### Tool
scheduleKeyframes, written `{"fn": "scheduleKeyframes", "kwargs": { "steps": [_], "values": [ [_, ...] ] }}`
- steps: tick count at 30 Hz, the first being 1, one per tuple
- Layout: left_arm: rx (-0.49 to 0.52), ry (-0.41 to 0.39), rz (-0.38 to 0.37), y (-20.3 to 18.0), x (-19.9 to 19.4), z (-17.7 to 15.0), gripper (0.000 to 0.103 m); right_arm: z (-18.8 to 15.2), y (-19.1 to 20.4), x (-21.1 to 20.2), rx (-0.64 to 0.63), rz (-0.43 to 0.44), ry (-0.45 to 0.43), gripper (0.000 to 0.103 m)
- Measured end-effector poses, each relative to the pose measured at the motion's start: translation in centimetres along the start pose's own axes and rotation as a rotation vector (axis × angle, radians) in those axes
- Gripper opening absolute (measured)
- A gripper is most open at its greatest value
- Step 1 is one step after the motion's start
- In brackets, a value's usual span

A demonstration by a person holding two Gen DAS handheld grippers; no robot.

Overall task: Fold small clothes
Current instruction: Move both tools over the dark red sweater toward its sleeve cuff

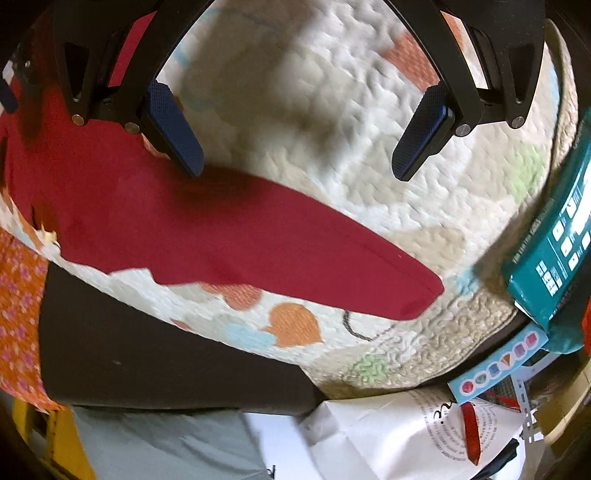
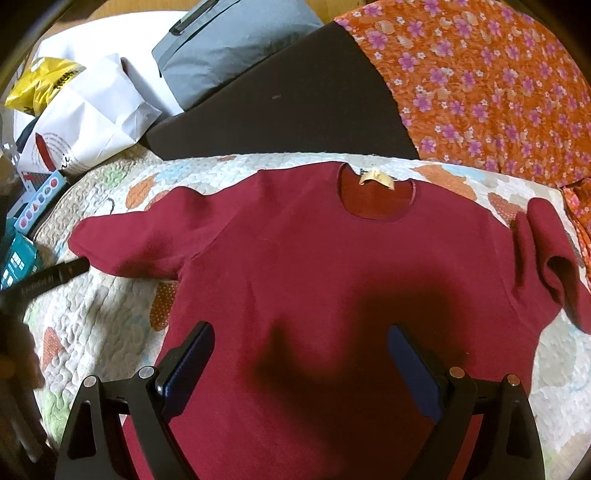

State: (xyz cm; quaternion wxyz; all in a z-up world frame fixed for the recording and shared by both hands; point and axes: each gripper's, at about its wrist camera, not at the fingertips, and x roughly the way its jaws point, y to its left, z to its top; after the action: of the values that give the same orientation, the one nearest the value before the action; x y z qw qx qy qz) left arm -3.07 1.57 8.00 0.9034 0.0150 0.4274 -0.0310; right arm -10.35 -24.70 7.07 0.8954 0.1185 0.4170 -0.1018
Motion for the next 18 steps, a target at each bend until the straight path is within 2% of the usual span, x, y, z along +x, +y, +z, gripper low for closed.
{"fn": "scheduleKeyframes", "kwargs": {
  "steps": [5,10,18],
  "values": [
    [-0.001,0.002,0.014,1.7,1.3,1.7,0.102,0.4,0.6,0.6,-0.019,0.004,0.004,0.094],
    [-0.074,0.036,0.016,4.3,3.3,3.0,0.102,0.6,0.9,1.5,-0.02,0.019,0.022,0.094],
    [-0.146,0.052,0.07,7.3,5.9,4.4,0.102,0.9,1.6,3.1,-0.027,0.042,0.038,0.094]
  ]
}}
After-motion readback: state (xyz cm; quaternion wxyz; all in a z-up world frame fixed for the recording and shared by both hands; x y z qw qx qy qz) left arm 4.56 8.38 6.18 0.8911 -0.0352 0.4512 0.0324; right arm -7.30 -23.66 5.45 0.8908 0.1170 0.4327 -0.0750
